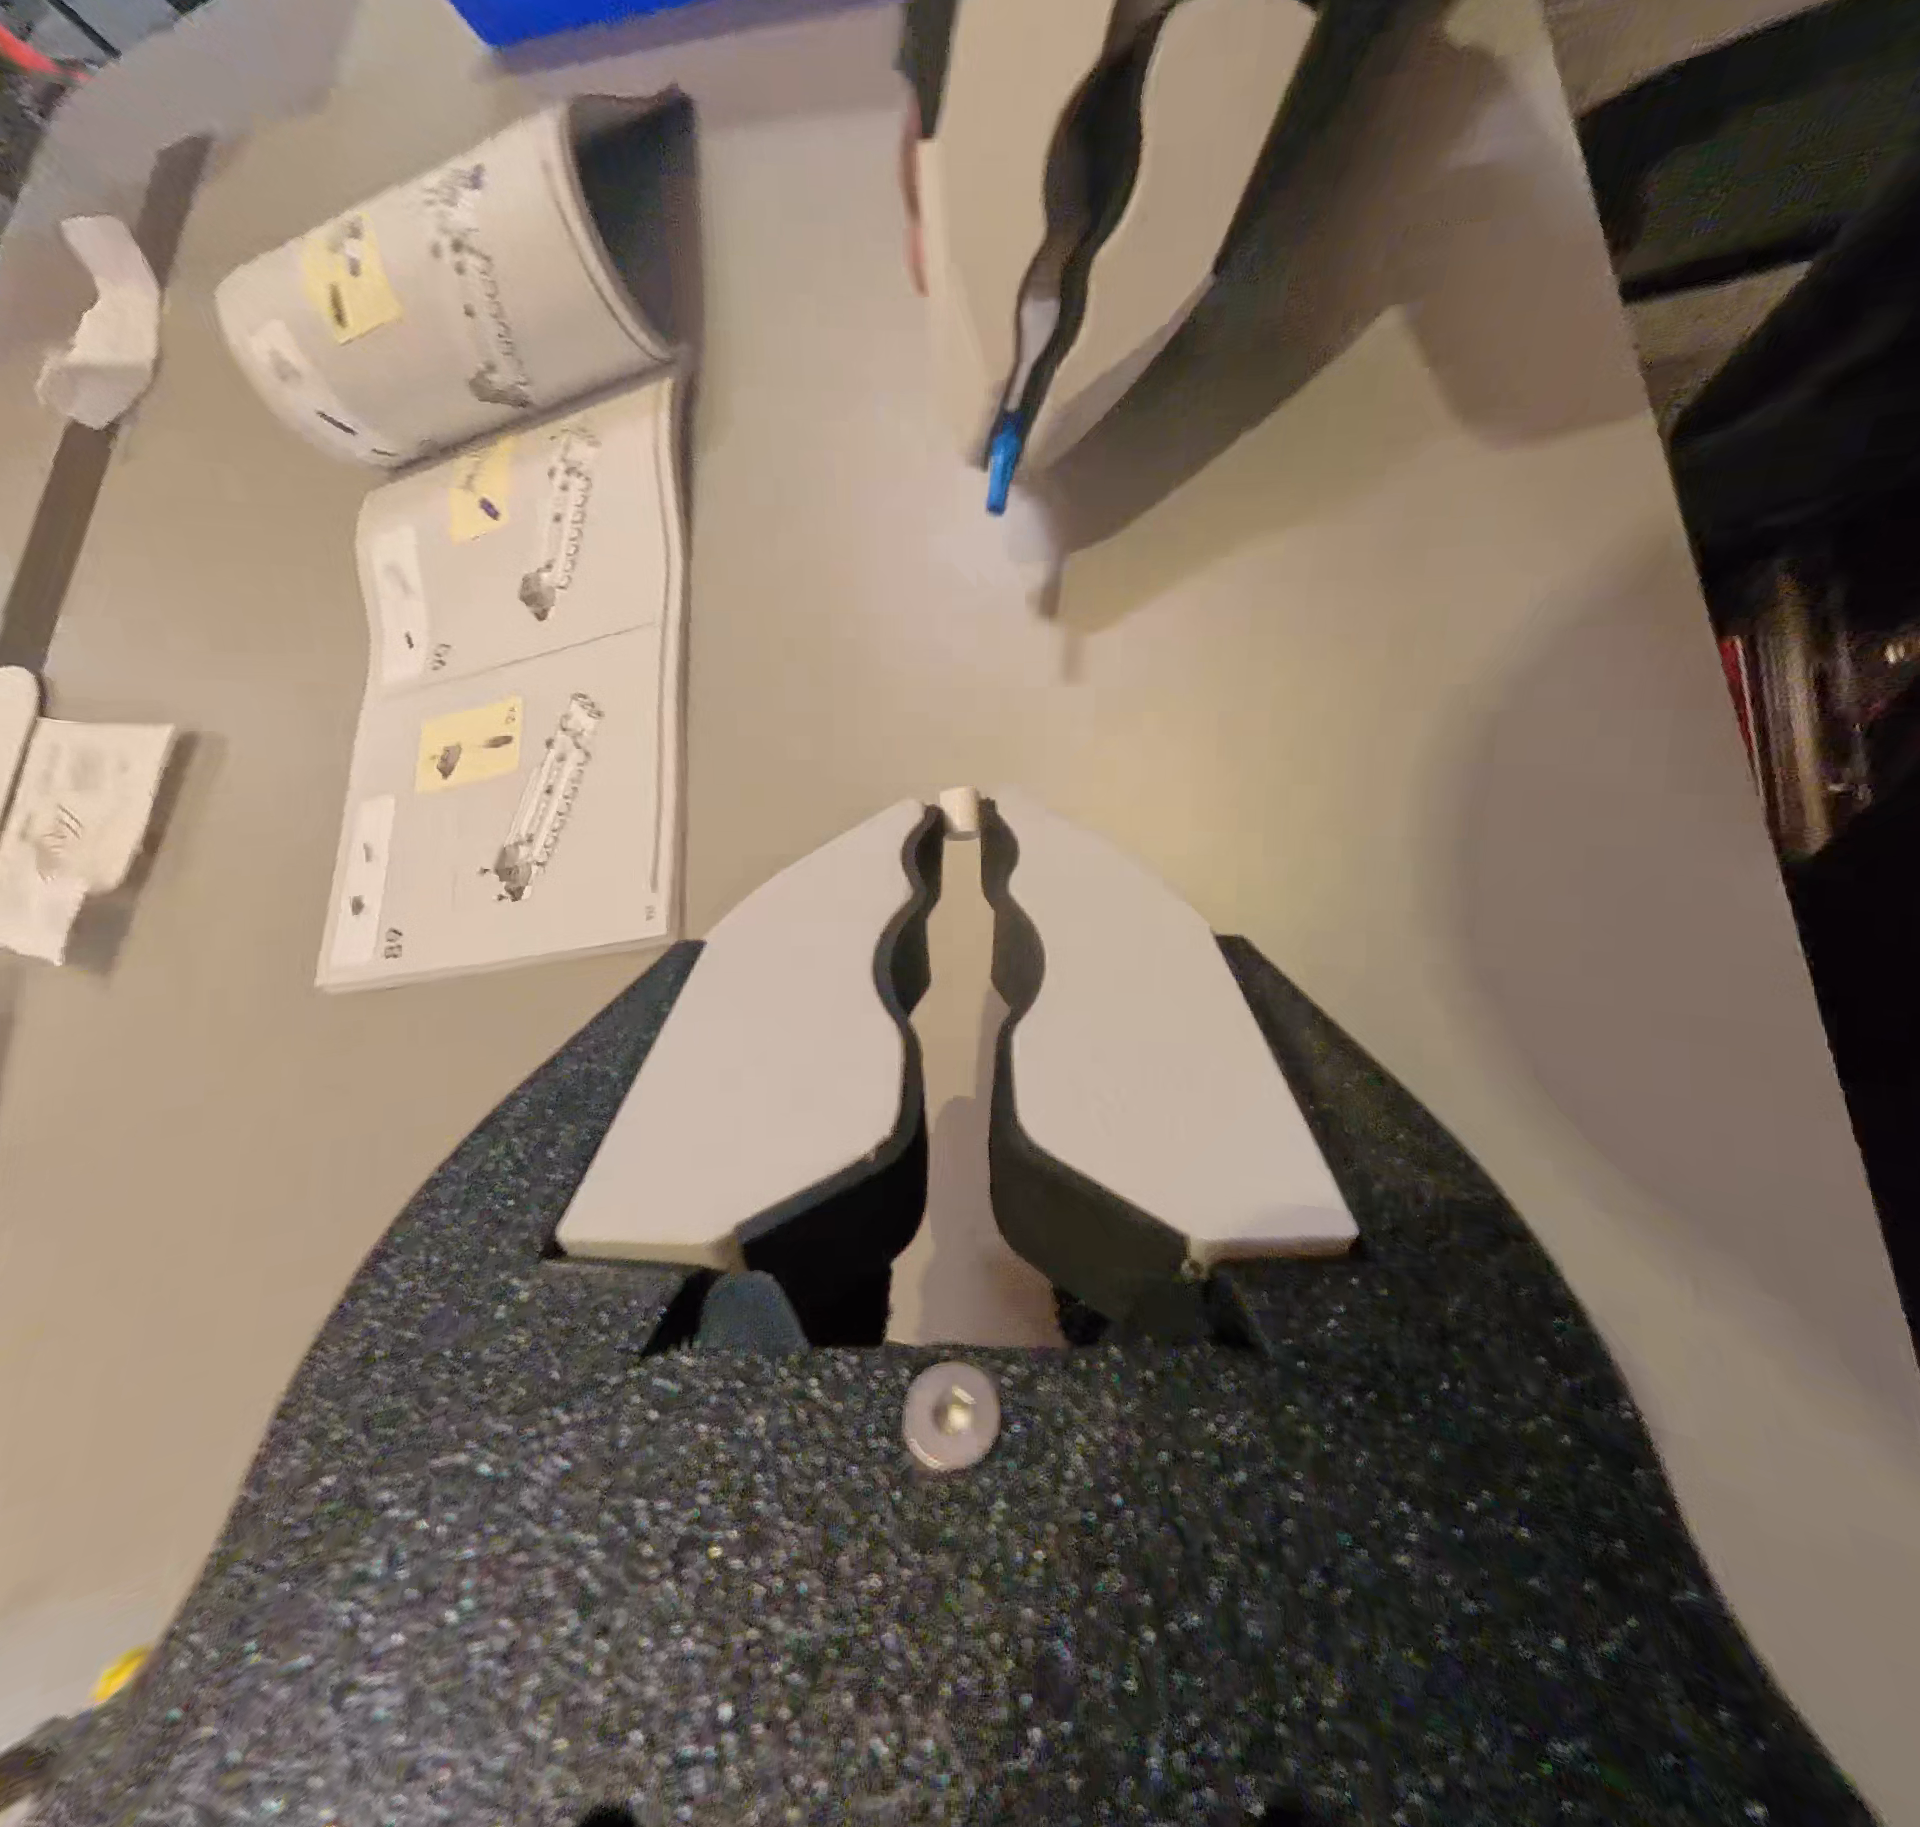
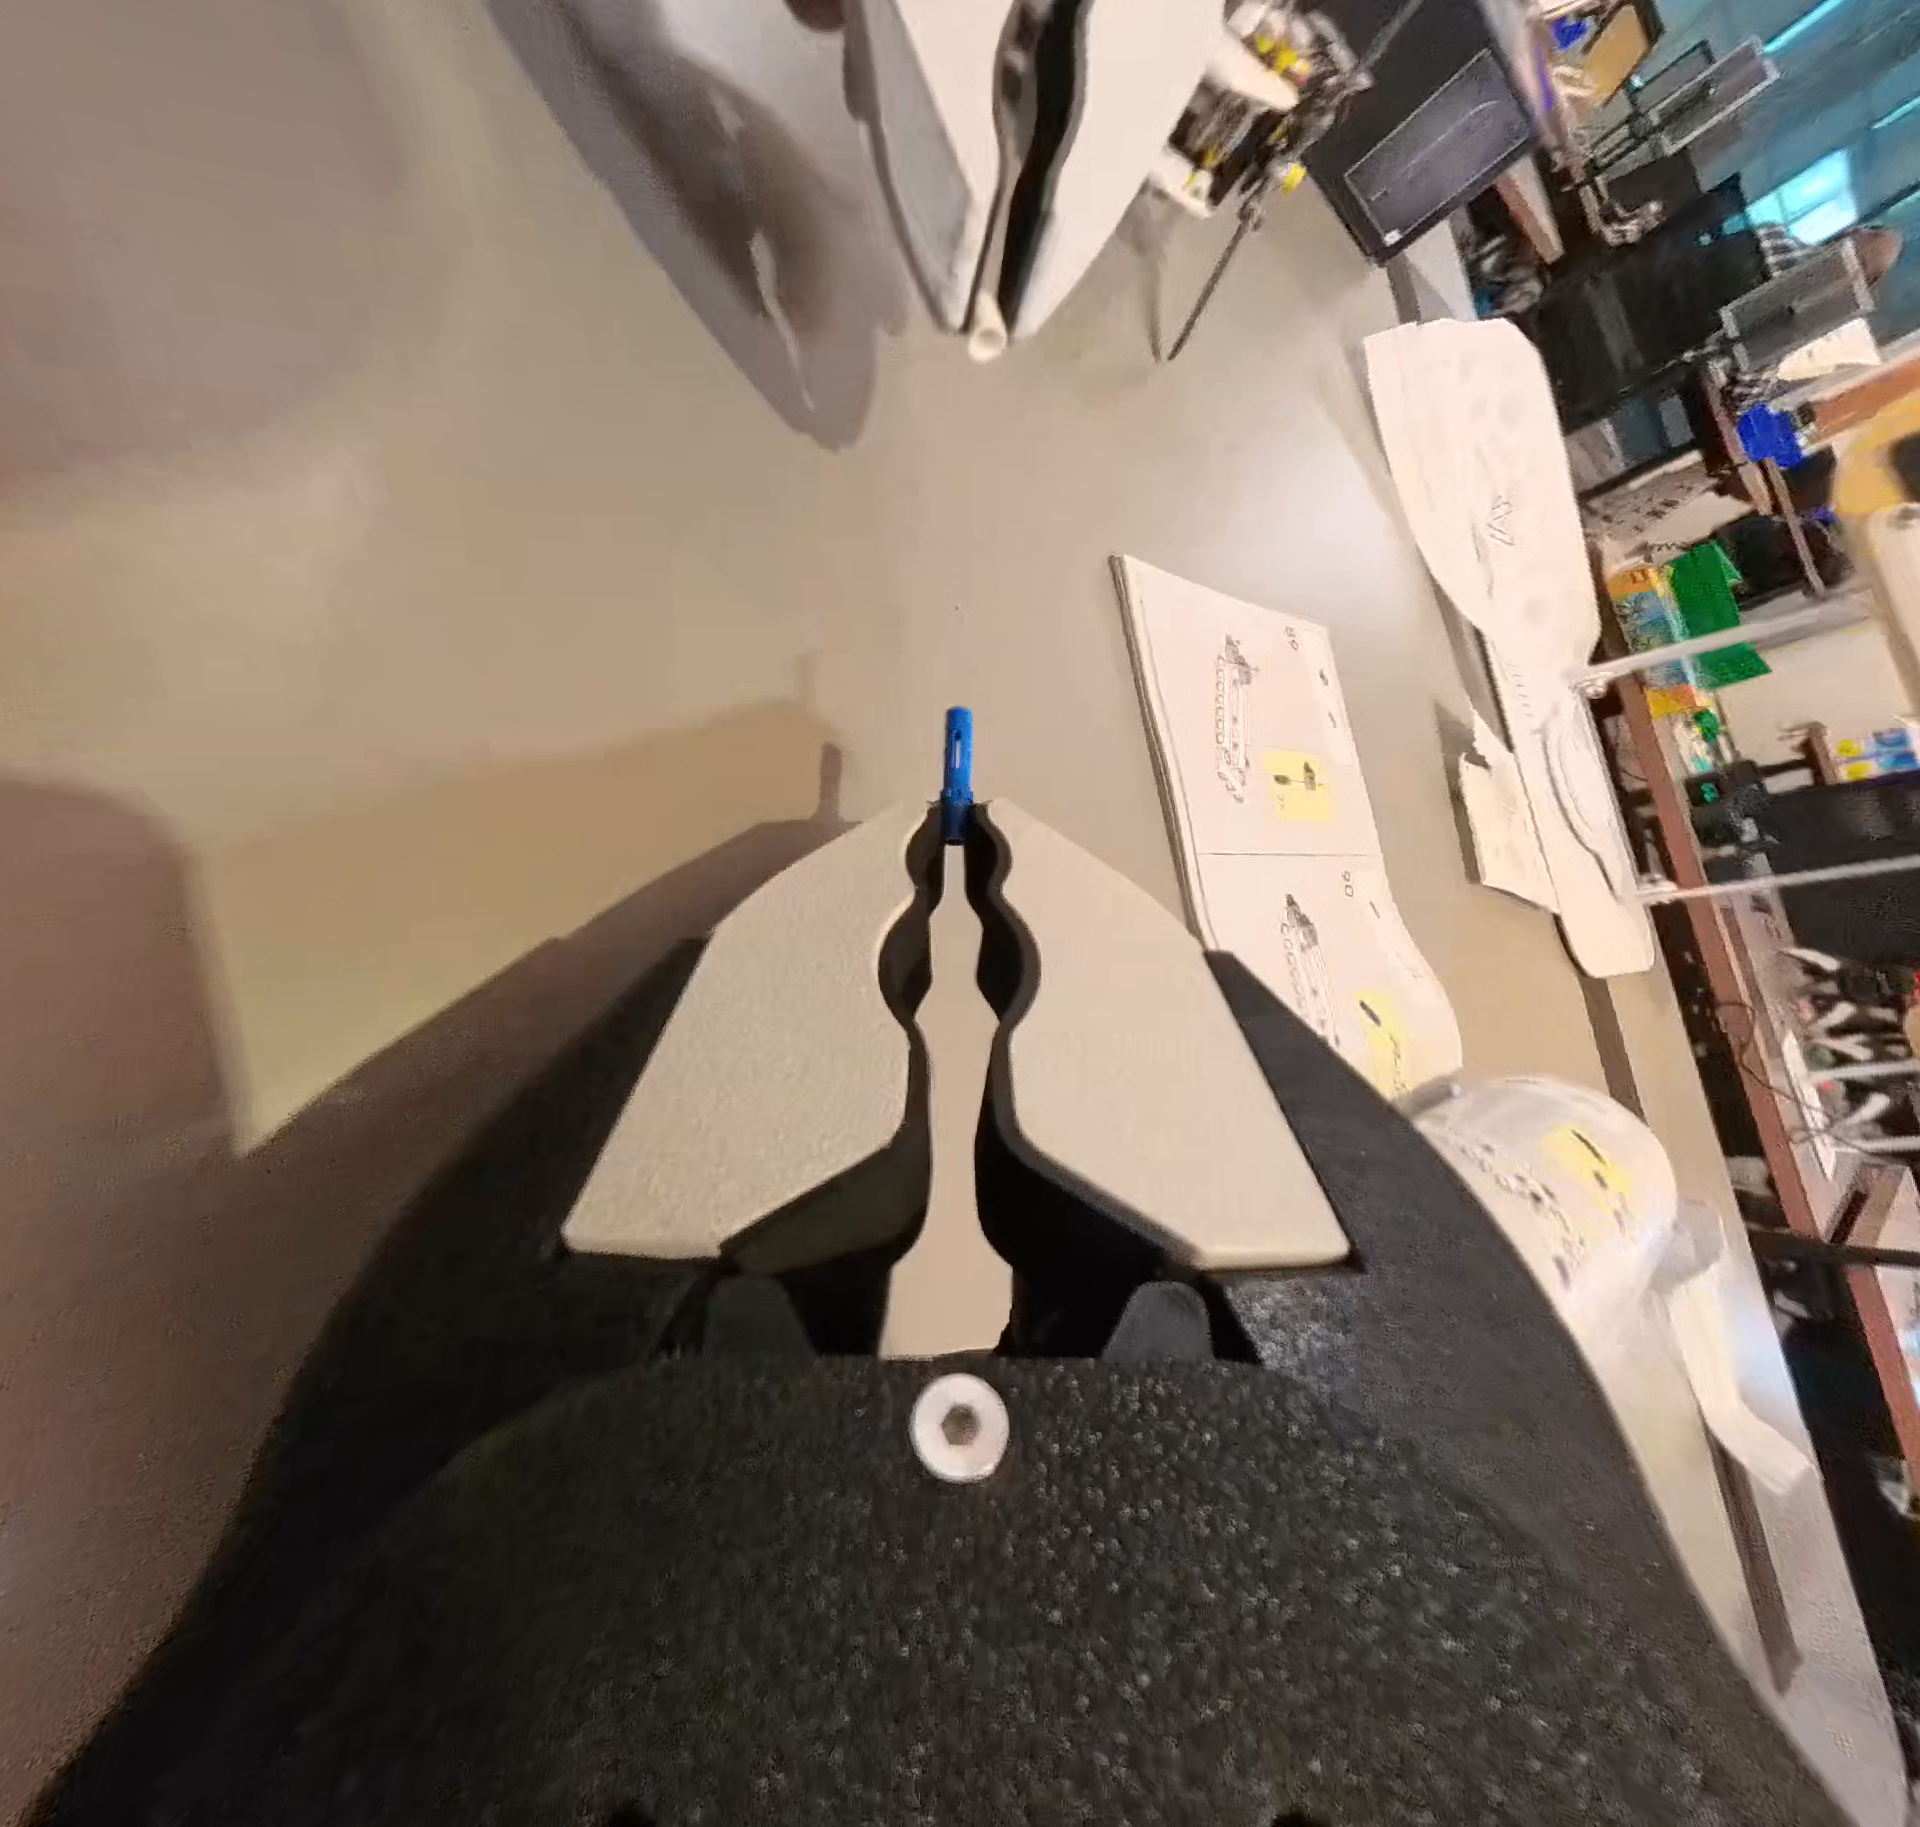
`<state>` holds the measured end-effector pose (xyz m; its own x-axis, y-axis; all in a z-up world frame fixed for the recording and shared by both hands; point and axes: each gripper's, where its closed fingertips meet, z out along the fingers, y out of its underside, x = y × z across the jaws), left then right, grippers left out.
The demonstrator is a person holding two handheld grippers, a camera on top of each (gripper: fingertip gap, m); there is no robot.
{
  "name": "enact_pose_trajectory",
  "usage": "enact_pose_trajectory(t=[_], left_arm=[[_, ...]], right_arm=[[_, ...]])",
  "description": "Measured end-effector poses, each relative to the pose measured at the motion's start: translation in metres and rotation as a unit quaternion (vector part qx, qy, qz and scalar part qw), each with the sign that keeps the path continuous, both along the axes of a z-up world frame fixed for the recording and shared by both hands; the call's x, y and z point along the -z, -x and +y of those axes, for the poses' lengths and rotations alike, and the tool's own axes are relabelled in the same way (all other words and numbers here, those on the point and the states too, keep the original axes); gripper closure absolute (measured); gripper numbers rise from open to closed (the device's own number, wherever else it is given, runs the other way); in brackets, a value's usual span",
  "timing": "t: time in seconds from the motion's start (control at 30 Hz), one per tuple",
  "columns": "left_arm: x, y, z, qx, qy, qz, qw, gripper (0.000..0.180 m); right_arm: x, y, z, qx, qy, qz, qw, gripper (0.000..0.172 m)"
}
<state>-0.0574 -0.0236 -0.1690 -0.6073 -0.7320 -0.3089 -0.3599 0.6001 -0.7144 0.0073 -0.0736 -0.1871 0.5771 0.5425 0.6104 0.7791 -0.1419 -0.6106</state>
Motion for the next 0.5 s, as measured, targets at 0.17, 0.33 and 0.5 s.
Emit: enact_pose_trajectory(t=[0.17, 0.33, 0.5], left_arm=[[-0.036, -0.037, -0.022, -0.001, 0.056, -0.068, 0.996, 0.172], [-0.111, -0.116, -0.082, 0.050, 0.203, -0.144, 0.967, 0.172], [-0.145, -0.204, -0.157, 0.112, 0.232, -0.168, 0.952, 0.172]], right_arm=[[-0.056, -0.036, -0.012, 0.140, -0.078, 0.010, 0.987, 0.168], [-0.121, -0.143, -0.087, 0.385, -0.166, 0.038, 0.907, 0.168], [-0.117, -0.225, -0.170, 0.551, -0.164, 0.070, 0.815, 0.158]])
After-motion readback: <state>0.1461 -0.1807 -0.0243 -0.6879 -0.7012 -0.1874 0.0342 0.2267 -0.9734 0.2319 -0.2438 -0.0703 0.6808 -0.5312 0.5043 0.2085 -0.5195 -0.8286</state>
